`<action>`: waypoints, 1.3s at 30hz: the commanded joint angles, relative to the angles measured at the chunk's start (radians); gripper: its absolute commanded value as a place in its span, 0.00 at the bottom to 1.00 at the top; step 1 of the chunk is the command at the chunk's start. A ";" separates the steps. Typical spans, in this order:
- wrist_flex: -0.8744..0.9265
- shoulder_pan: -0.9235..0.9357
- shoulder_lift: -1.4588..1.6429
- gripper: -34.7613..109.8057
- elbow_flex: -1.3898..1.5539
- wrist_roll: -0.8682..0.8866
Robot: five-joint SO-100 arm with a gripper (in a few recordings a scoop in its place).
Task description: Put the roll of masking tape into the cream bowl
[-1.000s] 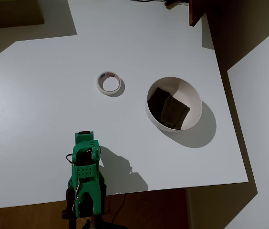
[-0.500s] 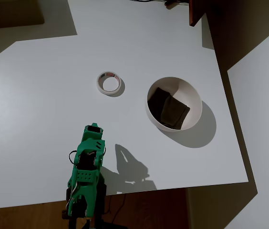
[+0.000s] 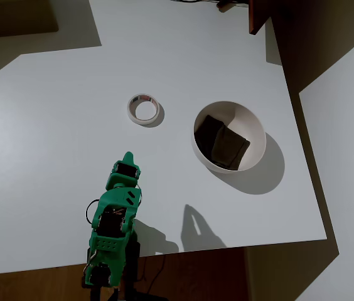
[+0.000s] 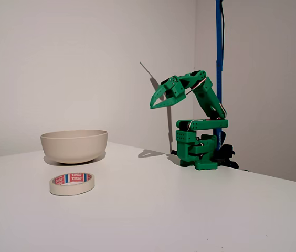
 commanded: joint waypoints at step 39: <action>0.368 0.063 -2.048 0.30 -1.844 -0.129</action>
